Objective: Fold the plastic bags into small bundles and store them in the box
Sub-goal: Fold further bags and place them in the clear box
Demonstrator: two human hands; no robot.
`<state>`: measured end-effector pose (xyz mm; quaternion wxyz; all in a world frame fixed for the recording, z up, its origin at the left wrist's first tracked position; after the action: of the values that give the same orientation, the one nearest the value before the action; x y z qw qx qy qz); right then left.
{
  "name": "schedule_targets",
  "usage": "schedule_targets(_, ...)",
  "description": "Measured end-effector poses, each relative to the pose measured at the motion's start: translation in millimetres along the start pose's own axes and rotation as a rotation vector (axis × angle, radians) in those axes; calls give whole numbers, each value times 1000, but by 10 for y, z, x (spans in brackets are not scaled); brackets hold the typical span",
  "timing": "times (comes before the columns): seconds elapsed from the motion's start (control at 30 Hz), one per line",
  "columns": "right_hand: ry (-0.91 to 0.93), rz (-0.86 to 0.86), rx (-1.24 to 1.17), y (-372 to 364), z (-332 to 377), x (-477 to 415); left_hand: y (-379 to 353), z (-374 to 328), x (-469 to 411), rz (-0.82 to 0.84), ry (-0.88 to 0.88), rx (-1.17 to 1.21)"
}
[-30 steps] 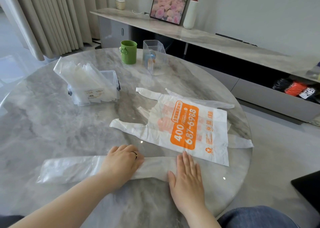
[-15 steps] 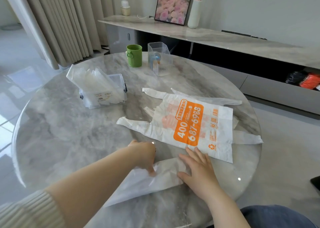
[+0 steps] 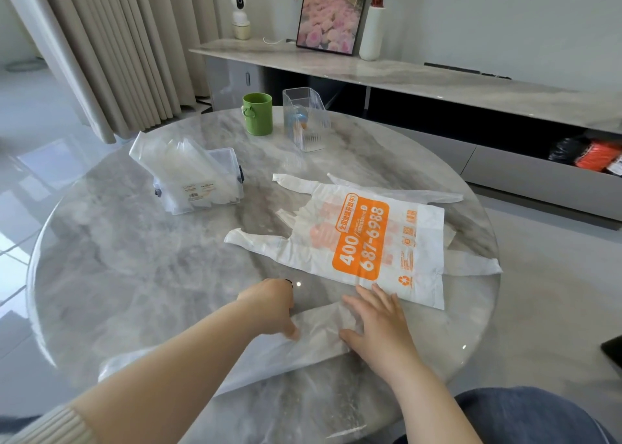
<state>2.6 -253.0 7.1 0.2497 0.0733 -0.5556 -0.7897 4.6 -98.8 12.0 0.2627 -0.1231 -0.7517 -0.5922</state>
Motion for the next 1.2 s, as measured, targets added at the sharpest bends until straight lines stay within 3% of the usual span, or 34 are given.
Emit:
schedule_targets(0.33,17,-56,35,5,-12,1,2,12,-9,184,0,22)
schedule_targets(0.37,28,-103,44,12,-7,3,9,26,4,181,-9,38)
schedule_targets(0.43,96,-371,59,127,45,20,60,97,64,134,-12,110)
schedule_targets(0.53,184,-807,-54,375,92,115,208,338,157,11,-11,454)
schedule_targets(0.63,230,-973,-118,505,190,159,297,666,199,-63,-1,977)
schedule_targets(0.73,354,-932,-21,441,421,103,200,935,123,-109,100,1343)
schedule_targets(0.87,708,-724,169,73,833,-4,-4,1179,-55,-203,313,1562)
schedule_targets(0.93,884,-660,224,-142,995,-23,-13,1246,-131,-284,367,1491)
schedule_targets(1.03,1058,-560,227,-415,1096,-31,113,1261,-155,-417,382,1158)
schedule_targets(1.2,1067,-409,184,-524,1138,-77,213,1239,-94,-497,367,706)
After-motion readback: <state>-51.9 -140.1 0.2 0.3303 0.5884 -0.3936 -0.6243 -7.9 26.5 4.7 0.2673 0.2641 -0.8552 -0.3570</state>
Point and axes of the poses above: each hand's wrist, its own x-axis away from the middle knuckle, its own y-axis out of the back of the hand, z = x × y, the point moved 6 cm from there along -x, towards the middle knuckle, and after that the axes turned 9 degrees about y, right-handed, at the moved point
